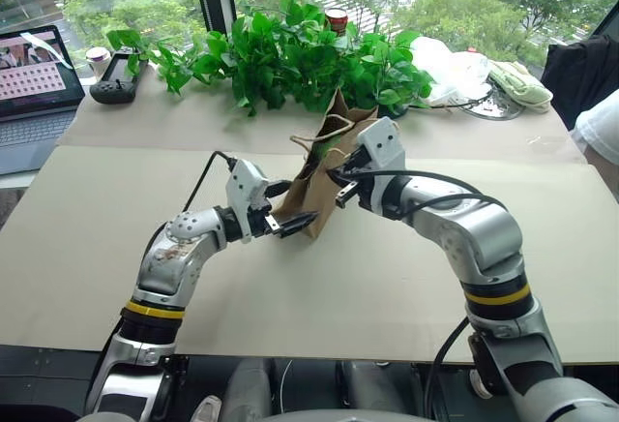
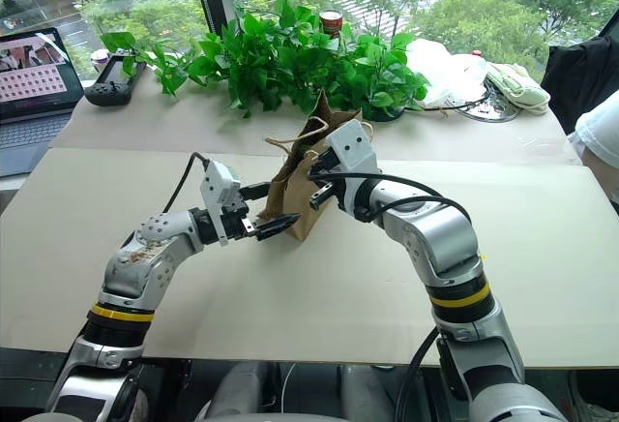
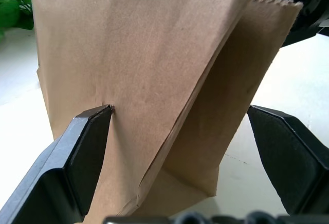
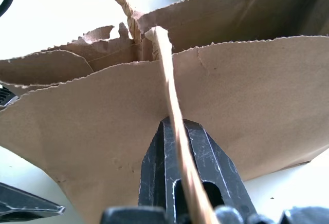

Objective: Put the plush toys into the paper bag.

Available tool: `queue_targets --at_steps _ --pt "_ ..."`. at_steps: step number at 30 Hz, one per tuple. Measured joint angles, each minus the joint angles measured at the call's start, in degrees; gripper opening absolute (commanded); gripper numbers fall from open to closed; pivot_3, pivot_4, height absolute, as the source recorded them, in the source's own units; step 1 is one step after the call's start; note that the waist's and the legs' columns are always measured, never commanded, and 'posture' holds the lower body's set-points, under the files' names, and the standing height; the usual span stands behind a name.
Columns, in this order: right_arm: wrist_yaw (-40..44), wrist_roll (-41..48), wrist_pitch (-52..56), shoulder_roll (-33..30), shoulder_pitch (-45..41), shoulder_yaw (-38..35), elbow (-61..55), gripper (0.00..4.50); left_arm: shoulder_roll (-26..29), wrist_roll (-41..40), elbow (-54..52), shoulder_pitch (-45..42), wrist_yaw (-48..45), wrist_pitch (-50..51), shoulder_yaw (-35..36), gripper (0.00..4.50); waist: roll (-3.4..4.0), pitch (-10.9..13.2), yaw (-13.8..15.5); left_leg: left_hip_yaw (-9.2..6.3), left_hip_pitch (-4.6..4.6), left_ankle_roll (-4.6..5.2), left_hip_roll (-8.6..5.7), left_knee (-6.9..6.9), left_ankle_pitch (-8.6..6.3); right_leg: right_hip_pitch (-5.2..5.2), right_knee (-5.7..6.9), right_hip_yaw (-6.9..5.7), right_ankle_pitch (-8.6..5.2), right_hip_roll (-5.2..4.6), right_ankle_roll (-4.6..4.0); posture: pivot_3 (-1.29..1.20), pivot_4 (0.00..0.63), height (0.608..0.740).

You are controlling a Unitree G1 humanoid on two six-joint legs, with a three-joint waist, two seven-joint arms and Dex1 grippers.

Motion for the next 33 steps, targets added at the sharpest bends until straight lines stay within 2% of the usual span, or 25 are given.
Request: queue_targets --at_steps 13,16,21,26,29,33 --pt "-0.5 -0.4 0.8 1.9 0.0 0.0 0.0 0.01 -7.3 6.6 4.4 -1.9 10.3 -4.3 -0.6 4.50 0.00 0.0 0.0 -0.03 0.00 0.00 0.00 0.01 0.00 0.00 0.01 0.00 0.00 0.00 0.00 0.00 0.150 0.740" --pt "-0.6 -0.5 1.1 2.3 0.0 0.1 0.0 0.00 -8.8 7.2 5.1 -2.3 12.0 -5.3 -0.6 3.80 0.00 0.0 0.0 -0.03 0.00 0.00 -0.01 0.01 0.00 0.01 0.01 0.00 0.00 0.00 0.00 0.00 0.150 0.740" --pt "-0.6 -0.6 1.2 2.4 0.0 0.1 0.0 0.00 -9.0 8.1 5.9 -2.9 12.8 -6.6 -0.4 1.90 0.00 0.0 0.0 -0.03 0.00 0.00 -0.01 0.00 0.00 0.01 0.01 0.00 0.00 0.00 0.00 0.00 0.150 0.740" --pt "-0.5 -0.6 1.4 2.4 0.0 0.1 0.0 0.00 -9.1 8.6 6.6 -3.0 13.3 -6.7 -0.2 0.32 0.00 0.0 0.0 -0.03 0.00 0.00 -0.01 0.01 0.00 0.01 0.01 0.00 0.00 0.00 0.00 0.00 0.150 0.740" --pt "-0.1 -0.5 1.9 2.0 0.2 0.1 -0.7 0.00 -9.3 8.6 7.2 -3.3 13.5 -6.7 -0.1 0.32 0.00 0.0 0.0 -0.03 0.00 0.00 -0.01 0.01 0.00 0.01 0.00 0.00 0.00 0.00 0.00 0.00 0.150 0.740" --pt "5.4 2.3 2.0 -4.4 4.2 -0.4 -9.2 0.00 -9.9 8.6 8.0 -3.9 14.1 -6.7 0.8 0.32 0.00 0.0 0.1 -0.10 -0.05 0.01 -0.03 0.00 -0.01 0.05 -0.06 -0.03 0.00 -0.01 0.00 0.00 0.150 0.740"
